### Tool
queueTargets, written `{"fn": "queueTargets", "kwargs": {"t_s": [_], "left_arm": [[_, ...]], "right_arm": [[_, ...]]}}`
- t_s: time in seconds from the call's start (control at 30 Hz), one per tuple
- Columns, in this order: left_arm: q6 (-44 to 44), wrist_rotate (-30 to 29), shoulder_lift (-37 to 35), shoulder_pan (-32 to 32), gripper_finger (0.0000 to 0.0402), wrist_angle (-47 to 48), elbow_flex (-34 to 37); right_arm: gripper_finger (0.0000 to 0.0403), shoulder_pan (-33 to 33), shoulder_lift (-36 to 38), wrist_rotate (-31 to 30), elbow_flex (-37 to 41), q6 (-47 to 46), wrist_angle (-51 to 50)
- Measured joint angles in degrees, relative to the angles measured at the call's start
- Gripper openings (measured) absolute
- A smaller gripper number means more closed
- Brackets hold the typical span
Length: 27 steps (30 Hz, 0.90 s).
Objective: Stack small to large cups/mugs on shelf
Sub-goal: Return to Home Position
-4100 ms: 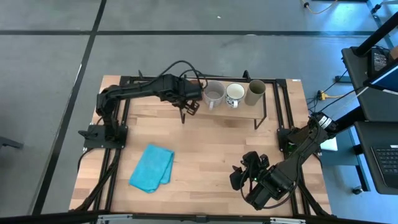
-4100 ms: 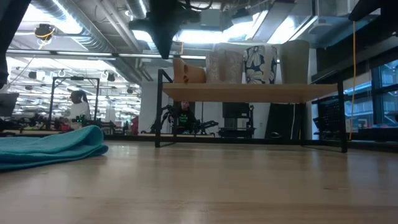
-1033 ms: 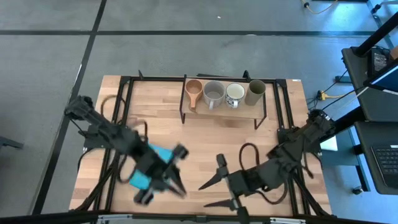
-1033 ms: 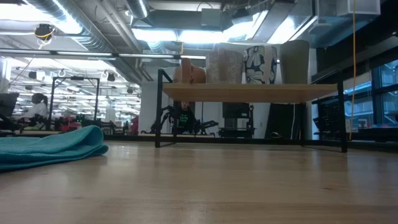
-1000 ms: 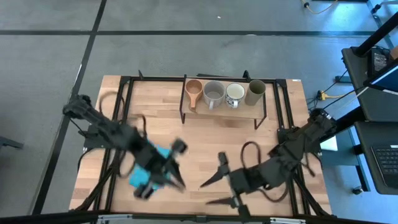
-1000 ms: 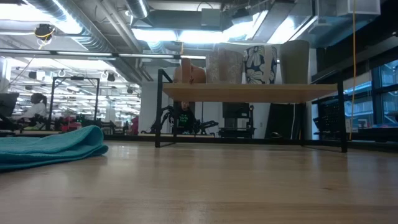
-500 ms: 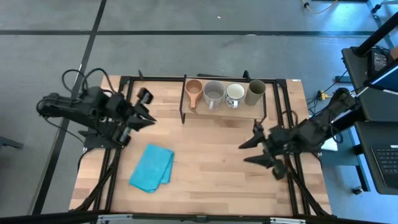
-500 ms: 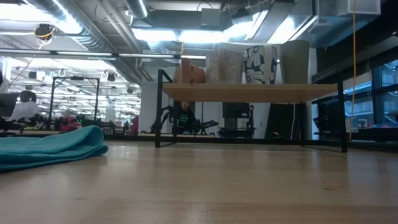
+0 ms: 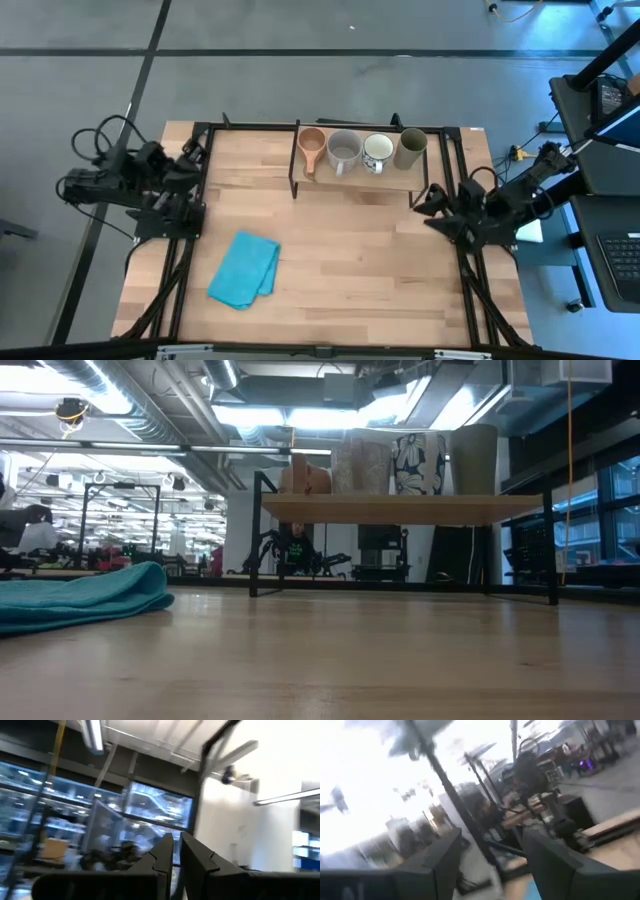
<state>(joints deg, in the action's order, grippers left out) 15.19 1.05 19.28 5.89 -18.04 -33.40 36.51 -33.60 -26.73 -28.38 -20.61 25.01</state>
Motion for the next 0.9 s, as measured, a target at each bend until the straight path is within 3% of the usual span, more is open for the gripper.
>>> {"fn": "queueTargets", "kwargs": {"t_s": [0.1, 0.17, 0.23, 0.3, 0.37, 0.6, 0.73, 0.9], "left_arm": [[3.4, 3.5, -4.2, 0.2, 0.0027, 0.9, 0.4], [5.9, 3.3, -6.4, 0.2, 0.0027, 0.6, 0.3], [5.0, 7.1, -7.8, 0.2, 0.0027, 0.9, 0.3], [3.7, 14.7, -9.0, 0.2, 0.0027, 1.3, 0.4], [2.7, 17.7, -10.1, 0.2, 0.0027, 1.8, 0.4], [-2.2, 13.3, -11.6, 0.2, 0.0027, 12.7, 0.9], [-4.1, 13.2, -11.6, 0.2, 0.0027, 10.1, 5.3], [-4.8, 9.8, -11.5, 0.1, 0.0027, 3.1, 15.1]], "right_arm": [[0.0213, 0.0, 2.9, -1.4, 2.7, -8.6, 2.4], [0.0213, -0.1, 3.3, -1.3, 3.4, -9.4, 3.5], [0.0213, -0.1, 2.8, -0.3, 3.5, -8.3, 4.2], [0.0213, -0.1, 1.7, 2.2, 3.5, -4.9, 6.8], [0.0213, -0.1, 0.5, 4.1, 3.5, 0.2, 10.2], [0.0213, -1.0, -0.3, 4.7, 4.3, 15.5, 14.6], [0.0213, -2.1, 1.0, 9.1, 8.0, 19.5, 18.9], [0.0213, -3.1, 3.4, 9.9, 16.5, 21.1, 27.8]]}}
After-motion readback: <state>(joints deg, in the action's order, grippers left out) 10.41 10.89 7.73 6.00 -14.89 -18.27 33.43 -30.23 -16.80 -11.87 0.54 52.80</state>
